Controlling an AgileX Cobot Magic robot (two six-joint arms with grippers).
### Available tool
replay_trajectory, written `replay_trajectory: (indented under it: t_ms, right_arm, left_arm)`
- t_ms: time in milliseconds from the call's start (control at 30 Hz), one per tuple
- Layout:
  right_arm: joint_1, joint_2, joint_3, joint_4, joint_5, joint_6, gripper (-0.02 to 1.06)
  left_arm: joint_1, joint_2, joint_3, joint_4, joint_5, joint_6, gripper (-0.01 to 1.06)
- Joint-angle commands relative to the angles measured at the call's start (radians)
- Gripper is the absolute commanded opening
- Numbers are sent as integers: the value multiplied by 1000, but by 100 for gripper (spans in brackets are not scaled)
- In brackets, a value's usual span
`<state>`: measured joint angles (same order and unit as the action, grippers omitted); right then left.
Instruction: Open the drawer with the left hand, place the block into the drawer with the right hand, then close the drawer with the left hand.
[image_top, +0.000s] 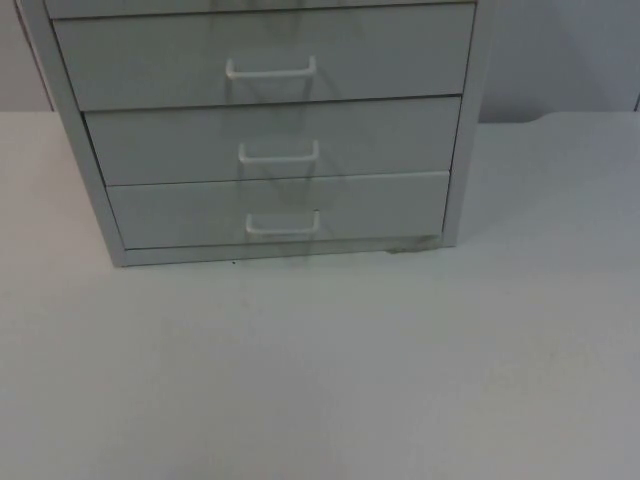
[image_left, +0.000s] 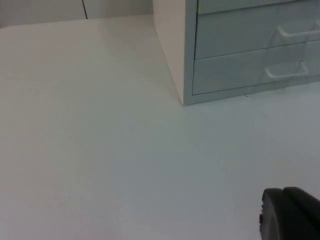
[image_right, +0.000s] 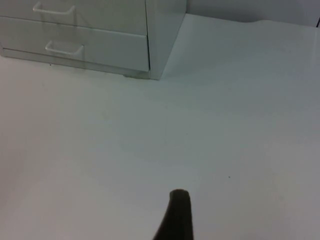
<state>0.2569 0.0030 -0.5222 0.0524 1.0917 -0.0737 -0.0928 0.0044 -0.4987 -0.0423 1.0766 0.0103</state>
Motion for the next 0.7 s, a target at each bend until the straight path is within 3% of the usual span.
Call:
replay_trajectory:
  t_ms: [0, 267, 333, 400, 433, 600, 667]
  right_arm:
    - [-3, -3, 6, 0, -12, -9, 68]
    - [-3, -3, 6, 0, -12, -9, 73]
    - [-3, -3, 6, 0, -12, -9, 87]
    - [-3, -3, 6, 0, -12, -9, 103]
    - [-3, -3, 6, 0, -12, -9, 103]
    - [-3, -3, 6, 0, -12, -9, 105]
    - [-3, -3, 6, -3, -12, -4, 105]
  left_arm:
    - [2, -4, 4, 15, -1, -23, 0]
    - [2, -4, 4, 27, -1, -37, 3]
    - [2, -4, 4, 27, -1, -37, 15]
    - [2, -4, 4, 27, -1, -37, 36]
    - [2, -4, 4, 27, -1, -37, 36]
    - [2, -4, 4, 27, -1, -37, 100]
    - [2, -4, 4, 27, -1, -37, 105]
